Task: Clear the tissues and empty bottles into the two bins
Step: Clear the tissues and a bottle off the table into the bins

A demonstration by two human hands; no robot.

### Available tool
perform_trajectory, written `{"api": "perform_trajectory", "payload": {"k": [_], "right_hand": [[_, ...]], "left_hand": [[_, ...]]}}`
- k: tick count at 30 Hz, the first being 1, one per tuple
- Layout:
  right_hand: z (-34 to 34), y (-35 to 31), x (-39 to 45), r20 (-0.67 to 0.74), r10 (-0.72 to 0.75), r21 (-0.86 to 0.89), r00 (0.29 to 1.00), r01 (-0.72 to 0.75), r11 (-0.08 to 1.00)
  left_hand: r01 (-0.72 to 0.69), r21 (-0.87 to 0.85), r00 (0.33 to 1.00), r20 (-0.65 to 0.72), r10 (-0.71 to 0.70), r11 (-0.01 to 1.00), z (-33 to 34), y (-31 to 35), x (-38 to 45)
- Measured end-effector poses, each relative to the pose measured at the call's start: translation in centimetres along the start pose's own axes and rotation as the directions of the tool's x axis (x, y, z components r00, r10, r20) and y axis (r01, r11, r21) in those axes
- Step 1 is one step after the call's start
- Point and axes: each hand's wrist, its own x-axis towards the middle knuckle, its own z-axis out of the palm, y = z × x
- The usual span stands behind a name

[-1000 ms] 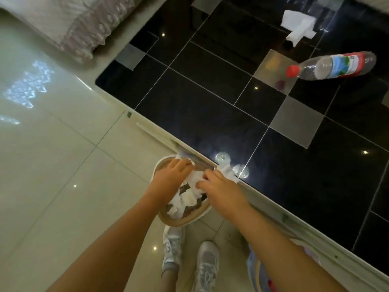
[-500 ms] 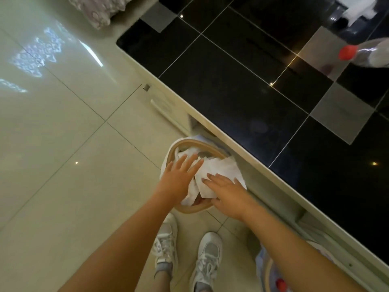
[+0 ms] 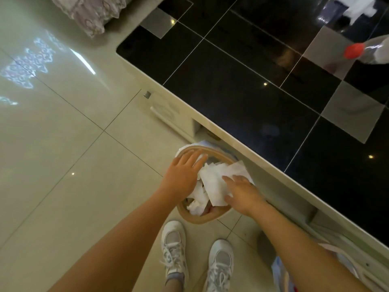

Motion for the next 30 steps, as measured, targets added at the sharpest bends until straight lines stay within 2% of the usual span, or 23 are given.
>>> {"api": "perform_trajectory", "payload": {"k": [4, 11, 14, 18, 23, 30], "right_hand": [[3.1, -1.2, 3.7, 0.021, 0.036, 0.025, 0.999, -0.036, 0.999], [7.7, -1.8, 9.6, 0.045, 0.036, 0.068, 0.998, -0.039, 0.997], [7.3, -2.2, 9.6, -0.019, 0.047, 0.002, 0.999, -0.047, 0.999], [4.0, -3.3, 5.6, -0.193, 0.029, -0.089, 0.981, -0.047, 0.995], [-0.9, -4.0, -0.5, -0.388, -0.156, -0.209, 0.908, 0.078, 0.975], [-8.4, -4.1, -7.3, -0.508, -0.144, -0.241, 0.849, 0.021, 0.970]], "left_hand": [[-0.060, 0.005, 0.998, 0.000, 0.060, 0.998, 4.2, -0.9, 0.5], [-0.058, 0.067, 0.998, 0.030, 0.057, 0.996, 9.3, -3.4, 1.0], [-0.086, 0.066, 0.996, 0.008, 0.086, 0.994, 9.8, -3.8, 1.0], [-0.099, 0.077, 0.992, -0.067, 0.104, 0.992, 7.4, -3.1, 0.7], [-0.105, 0.036, 0.978, -0.176, 0.109, 0.994, 0.6, -0.5, 0.3], [-0.129, 0.042, 0.967, -0.215, 0.135, 0.991, -8.2, 1.5, 0.4]]}}
